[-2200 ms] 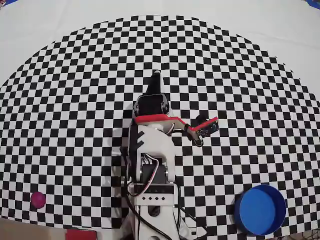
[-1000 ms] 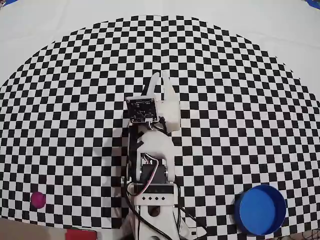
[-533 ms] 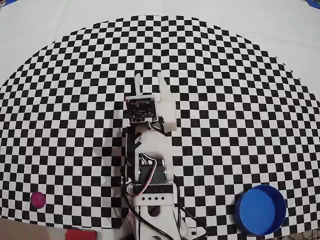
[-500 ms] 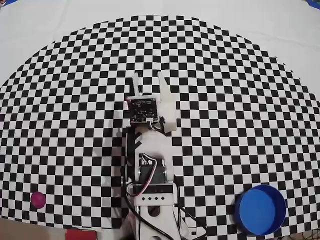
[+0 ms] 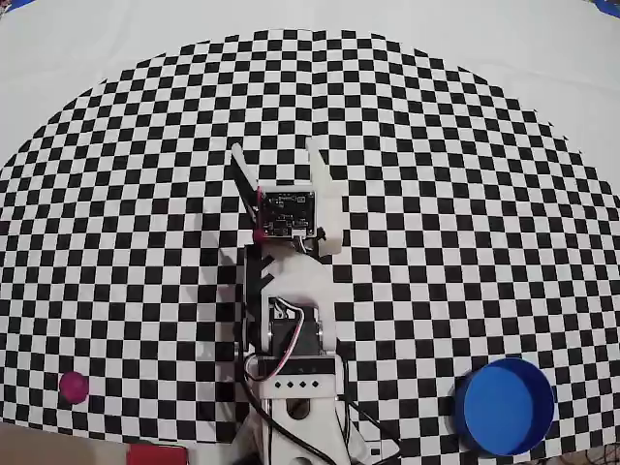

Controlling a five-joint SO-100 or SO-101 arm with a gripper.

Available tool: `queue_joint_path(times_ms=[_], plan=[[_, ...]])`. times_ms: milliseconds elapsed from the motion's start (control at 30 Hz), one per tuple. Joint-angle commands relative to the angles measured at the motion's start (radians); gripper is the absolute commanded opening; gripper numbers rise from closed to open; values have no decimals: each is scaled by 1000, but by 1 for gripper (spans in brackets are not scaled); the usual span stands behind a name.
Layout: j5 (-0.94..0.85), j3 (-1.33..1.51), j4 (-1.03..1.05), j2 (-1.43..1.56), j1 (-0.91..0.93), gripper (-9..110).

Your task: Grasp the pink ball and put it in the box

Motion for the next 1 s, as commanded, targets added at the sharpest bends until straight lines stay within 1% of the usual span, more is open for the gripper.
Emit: queue_joint_path(times_ms=[0,367,500,733,967], plan=[[18,8,-34,0,-5,30],[35,8,-61,-31,-32,30],[35,8,-69,-34,-61,29],[28,6,-141,-58,-135,29],[25,6,-138,-63,-189,29]])
